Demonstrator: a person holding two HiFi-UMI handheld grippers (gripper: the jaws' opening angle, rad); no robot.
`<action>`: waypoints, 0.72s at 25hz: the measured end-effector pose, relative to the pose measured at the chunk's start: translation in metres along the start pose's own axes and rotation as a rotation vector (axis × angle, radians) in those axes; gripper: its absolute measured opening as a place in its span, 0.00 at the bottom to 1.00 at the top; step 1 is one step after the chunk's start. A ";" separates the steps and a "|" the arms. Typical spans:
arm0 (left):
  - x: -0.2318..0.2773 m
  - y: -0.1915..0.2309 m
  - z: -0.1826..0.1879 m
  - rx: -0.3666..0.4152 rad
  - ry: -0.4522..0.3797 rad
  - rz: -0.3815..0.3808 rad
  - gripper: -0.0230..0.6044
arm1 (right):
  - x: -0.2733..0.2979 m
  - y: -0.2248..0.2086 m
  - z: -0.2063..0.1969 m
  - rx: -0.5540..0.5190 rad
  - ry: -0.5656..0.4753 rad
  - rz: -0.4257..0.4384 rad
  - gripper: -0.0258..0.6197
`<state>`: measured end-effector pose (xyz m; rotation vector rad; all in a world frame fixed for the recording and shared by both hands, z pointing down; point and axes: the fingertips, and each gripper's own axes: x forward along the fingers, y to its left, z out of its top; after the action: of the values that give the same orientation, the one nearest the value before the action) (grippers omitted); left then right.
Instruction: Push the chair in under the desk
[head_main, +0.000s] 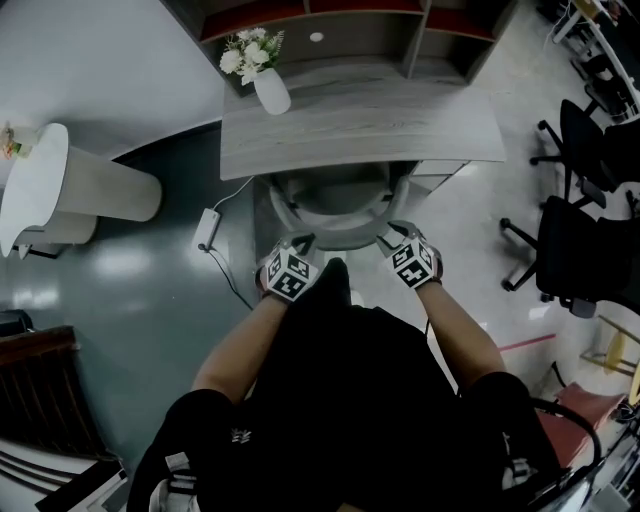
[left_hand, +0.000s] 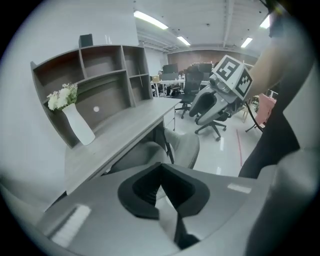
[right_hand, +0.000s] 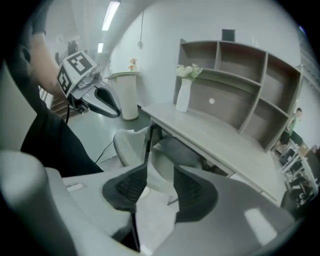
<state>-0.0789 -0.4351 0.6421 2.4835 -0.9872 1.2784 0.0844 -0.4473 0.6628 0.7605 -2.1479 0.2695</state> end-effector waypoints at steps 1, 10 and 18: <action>-0.004 0.003 0.003 -0.014 -0.014 0.009 0.05 | -0.006 -0.004 0.005 0.015 -0.020 -0.011 0.30; -0.055 0.030 0.067 -0.128 -0.328 0.061 0.05 | -0.071 -0.053 0.066 0.164 -0.294 -0.162 0.13; -0.113 0.065 0.112 -0.106 -0.492 0.242 0.05 | -0.112 -0.078 0.089 0.209 -0.431 -0.285 0.04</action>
<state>-0.0927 -0.4795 0.4766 2.7140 -1.4573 0.6410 0.1288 -0.4996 0.5152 1.3323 -2.3916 0.1928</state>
